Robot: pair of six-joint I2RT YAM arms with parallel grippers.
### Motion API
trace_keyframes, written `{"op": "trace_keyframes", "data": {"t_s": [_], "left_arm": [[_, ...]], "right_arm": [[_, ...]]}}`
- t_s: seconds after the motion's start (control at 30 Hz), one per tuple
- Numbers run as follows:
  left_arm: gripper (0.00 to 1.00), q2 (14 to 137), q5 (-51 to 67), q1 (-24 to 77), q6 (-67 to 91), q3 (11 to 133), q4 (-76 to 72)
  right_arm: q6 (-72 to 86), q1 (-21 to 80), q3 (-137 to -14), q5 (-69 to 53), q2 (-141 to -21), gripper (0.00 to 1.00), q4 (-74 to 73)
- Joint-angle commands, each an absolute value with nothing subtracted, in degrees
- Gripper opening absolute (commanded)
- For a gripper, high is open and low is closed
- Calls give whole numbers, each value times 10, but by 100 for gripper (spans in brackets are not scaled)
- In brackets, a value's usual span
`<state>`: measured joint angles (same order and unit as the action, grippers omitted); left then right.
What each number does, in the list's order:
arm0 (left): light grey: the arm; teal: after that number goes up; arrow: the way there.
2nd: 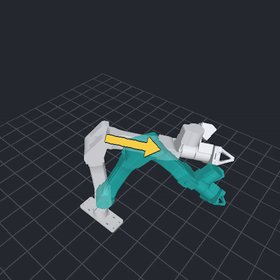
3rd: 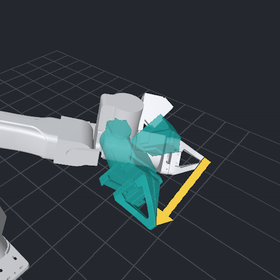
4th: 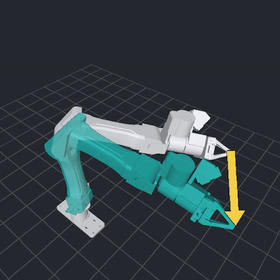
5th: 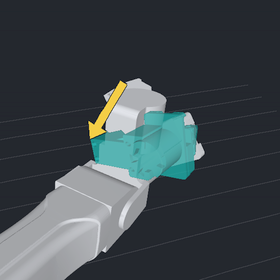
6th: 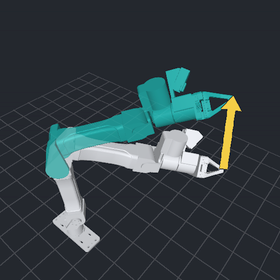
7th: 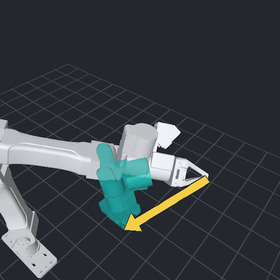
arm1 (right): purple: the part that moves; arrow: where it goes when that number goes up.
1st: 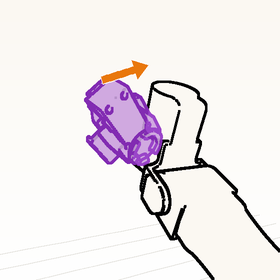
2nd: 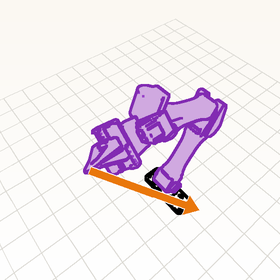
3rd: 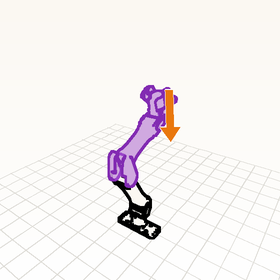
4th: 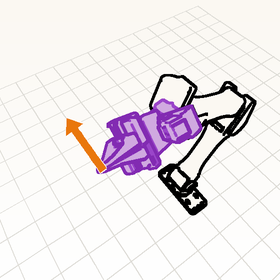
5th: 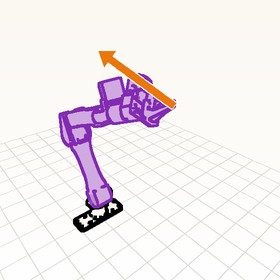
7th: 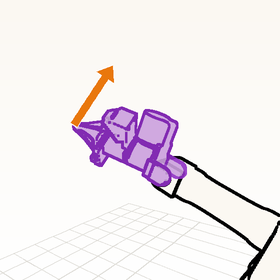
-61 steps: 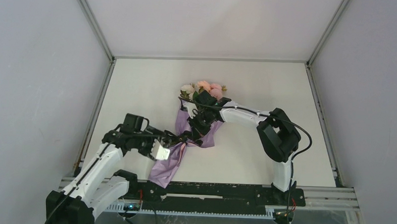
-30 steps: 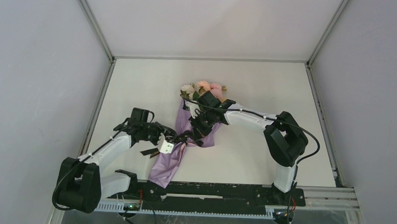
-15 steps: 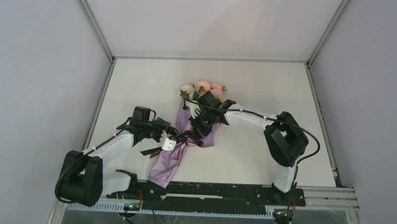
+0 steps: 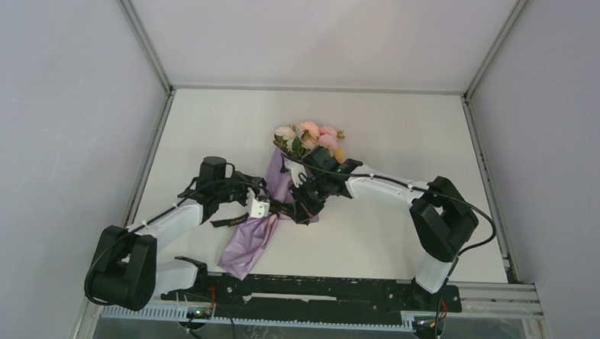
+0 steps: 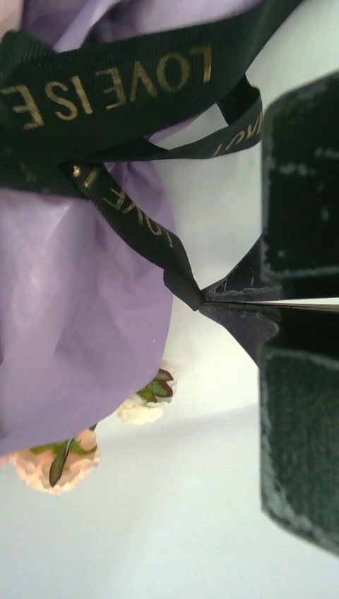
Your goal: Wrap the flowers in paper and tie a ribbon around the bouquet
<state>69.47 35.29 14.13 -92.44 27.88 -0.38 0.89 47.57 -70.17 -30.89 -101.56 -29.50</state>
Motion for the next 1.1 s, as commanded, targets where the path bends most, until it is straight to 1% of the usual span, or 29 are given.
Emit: {"op": "trace_keyframes", "data": {"t_s": [0.0,0.27,0.53,0.83,1.07], "left_arm": [[0,707,392,142,-884,294,-67],[0,749,390,142,-864,308,-83],[0,789,383,125,-910,323,-50],[0,827,377,115,-926,346,-36],[0,843,377,114,-934,363,-23]], "right_arm": [[68,488,-658,-330,-980,0,-275],[145,507,-582,-399,-1006,0,-184],[160,497,-537,-413,-1048,0,-153],[182,488,-484,-427,-1051,0,-117],[189,485,-454,-411,-1036,0,-108]]}}
